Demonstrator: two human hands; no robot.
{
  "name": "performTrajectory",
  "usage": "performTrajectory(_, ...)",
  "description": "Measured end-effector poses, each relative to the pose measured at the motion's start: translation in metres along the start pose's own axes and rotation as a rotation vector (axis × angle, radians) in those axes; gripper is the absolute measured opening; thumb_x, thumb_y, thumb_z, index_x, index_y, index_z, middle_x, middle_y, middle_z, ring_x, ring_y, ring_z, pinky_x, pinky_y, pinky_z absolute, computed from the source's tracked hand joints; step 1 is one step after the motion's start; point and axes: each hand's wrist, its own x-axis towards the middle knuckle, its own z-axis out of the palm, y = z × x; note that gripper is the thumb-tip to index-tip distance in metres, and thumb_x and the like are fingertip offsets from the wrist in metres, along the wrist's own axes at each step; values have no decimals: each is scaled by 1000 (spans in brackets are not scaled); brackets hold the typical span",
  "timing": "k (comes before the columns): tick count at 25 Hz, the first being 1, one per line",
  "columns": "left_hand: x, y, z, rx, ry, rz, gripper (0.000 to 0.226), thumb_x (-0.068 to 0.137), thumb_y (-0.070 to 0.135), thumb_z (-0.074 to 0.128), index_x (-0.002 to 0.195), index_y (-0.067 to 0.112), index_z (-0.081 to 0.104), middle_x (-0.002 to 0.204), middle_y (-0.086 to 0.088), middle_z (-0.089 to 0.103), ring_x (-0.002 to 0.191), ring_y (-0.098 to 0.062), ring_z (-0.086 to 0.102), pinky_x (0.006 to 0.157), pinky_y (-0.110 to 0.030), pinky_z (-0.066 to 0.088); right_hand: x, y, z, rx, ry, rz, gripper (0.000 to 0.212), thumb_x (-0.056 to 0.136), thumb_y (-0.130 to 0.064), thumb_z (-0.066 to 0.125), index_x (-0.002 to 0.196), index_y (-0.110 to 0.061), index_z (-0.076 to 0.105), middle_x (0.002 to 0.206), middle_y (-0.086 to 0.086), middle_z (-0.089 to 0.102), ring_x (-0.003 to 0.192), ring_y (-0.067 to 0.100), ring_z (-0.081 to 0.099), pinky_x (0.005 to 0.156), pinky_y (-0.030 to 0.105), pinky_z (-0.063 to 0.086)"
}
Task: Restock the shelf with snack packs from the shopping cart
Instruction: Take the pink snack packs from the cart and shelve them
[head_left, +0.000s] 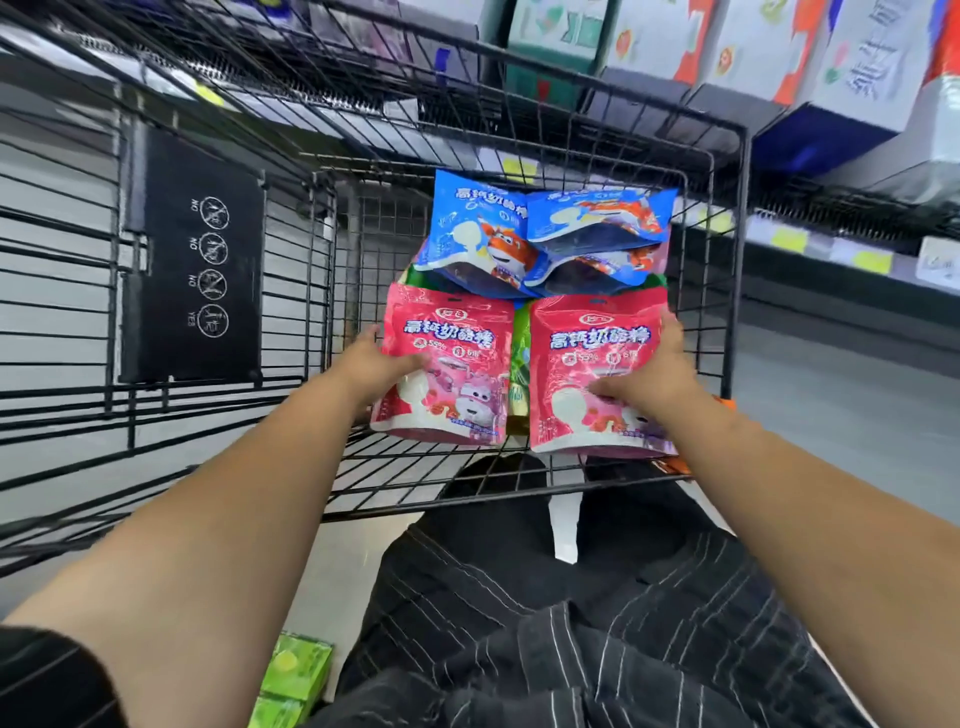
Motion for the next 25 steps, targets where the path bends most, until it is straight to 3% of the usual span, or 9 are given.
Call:
performTrajectory(2,1,0,4,-123,-45,-29,71,70,25,86,131,14,52,120,-9,70,96,-24,71,92,-45,55,-6,-1,-1,247,-21,101,108,62,-3,90,146,-17,23,119,7,60,109,28,61,93,43,51)
performTrajectory(4,3,-3,5,-240,-55,-51,59,75,11,82,127,11,55,115,-13,71,93,-28,72,85,-46,58,-13,-5,-5,369,-77,233,72,67,-3,88,126,-8,47,106,10,66,84,25,68,66,34,55)
performTrajectory(6,4,-5,6,-346,-79,-95,52,81,2,75,128,12,54,111,-14,72,89,-29,73,74,-43,60,-18,-8,-8,444,-153,329,36,70,-5,86,97,-6,61,83,10,69,49,16,67,41,23,49)
performTrajectory(8,3,-7,6,-402,-124,-130,47,84,2,72,126,16,54,110,-13,72,89,-29,73,72,-44,61,-17,-8,-9,469,-211,387,24,75,-7,83,84,-8,61,63,7,68,33,12,59,31,18,42)
performTrajectory(10,5,-10,5,-442,-152,-161,45,86,3,71,125,18,55,109,-13,73,86,-29,74,69,-47,62,-18,-8,-10,478,-270,420,21,79,-7,79,82,-7,59,48,4,66,32,14,59,29,18,40)
performTrajectory(12,3,-13,7,-490,-185,-180,44,88,1,66,126,20,54,105,-11,73,79,-27,74,64,-50,62,-16,-9,-10,471,-305,437,18,81,-5,76,86,-5,59,47,4,65,34,16,60,31,19,42)
performTrajectory(17,-2,-15,14,-553,-201,-133,60,89,-11,57,135,26,49,117,-13,69,89,-33,71,67,-55,59,-16,-8,-15,482,-337,375,29,82,4,72,102,-11,59,83,11,73,54,23,71,43,29,53)
performTrajectory(21,-20,-9,13,-501,-181,-85,75,87,-14,57,143,32,40,122,-12,65,94,-34,68,58,-46,61,-26,-6,-21,558,-347,320,31,83,5,70,105,-15,59,94,13,74,75,30,74,60,42,60)
performTrajectory(25,-50,-6,3,-510,-181,-49,76,87,-15,57,143,33,39,122,-12,65,97,-35,68,58,-43,60,-39,-4,-34,612,-356,263,38,82,7,70,110,-16,60,95,12,76,78,31,75,72,48,60)
